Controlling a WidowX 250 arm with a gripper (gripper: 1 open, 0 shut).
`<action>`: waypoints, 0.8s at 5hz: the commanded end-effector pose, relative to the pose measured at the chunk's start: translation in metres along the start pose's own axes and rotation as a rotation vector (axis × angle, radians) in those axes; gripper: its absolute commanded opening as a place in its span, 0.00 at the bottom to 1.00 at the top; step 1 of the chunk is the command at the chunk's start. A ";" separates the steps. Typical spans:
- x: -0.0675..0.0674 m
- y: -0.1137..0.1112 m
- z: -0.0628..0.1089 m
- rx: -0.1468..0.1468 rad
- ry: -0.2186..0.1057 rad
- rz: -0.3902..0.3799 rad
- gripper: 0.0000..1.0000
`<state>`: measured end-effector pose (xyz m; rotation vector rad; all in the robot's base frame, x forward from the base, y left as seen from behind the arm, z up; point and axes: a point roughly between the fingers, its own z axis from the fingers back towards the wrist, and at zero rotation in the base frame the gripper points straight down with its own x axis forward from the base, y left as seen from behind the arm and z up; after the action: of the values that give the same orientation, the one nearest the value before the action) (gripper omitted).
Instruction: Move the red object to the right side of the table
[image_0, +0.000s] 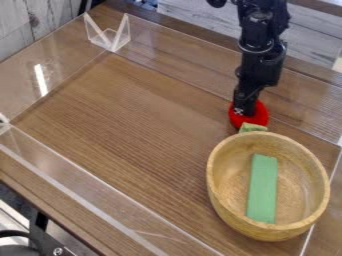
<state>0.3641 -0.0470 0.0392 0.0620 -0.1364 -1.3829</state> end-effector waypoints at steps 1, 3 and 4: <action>-0.007 0.015 0.017 0.076 -0.030 0.047 1.00; -0.032 0.018 0.020 0.092 -0.035 0.129 0.00; -0.032 0.018 0.016 0.098 -0.037 0.129 0.00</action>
<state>0.3677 -0.0172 0.0339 0.0623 -0.1799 -1.2638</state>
